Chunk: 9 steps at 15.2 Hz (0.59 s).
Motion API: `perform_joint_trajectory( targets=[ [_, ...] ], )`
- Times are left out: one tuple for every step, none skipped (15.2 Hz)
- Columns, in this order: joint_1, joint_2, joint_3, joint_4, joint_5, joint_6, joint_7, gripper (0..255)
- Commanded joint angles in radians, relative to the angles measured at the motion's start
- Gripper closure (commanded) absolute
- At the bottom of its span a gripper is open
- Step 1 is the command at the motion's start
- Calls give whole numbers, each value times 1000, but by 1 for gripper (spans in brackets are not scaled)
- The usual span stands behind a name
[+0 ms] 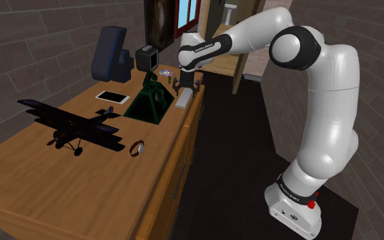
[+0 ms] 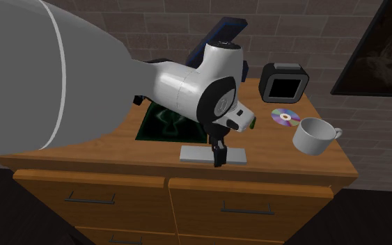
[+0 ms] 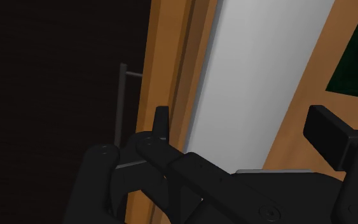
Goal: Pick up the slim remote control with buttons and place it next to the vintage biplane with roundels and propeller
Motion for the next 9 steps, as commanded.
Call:
perform_joint_trajectory(
  targets=[
    [0, 3, 0, -3, 0, 7, 0, 0],
    [0, 3, 0, -3, 0, 7, 0, 0],
    [0, 3, 0, -3, 0, 7, 0, 0],
    [0, 3, 0, -3, 0, 7, 0, 0],
    [0, 3, 0, -3, 0, 7, 0, 0],
    [0, 3, 0, -3, 0, 6, 0, 0],
    [0, 3, 0, -3, 0, 6, 0, 0],
    [0, 3, 0, -3, 0, 6, 0, 255],
    [0, 3, 0, -3, 0, 6, 0, 255]
  ],
)
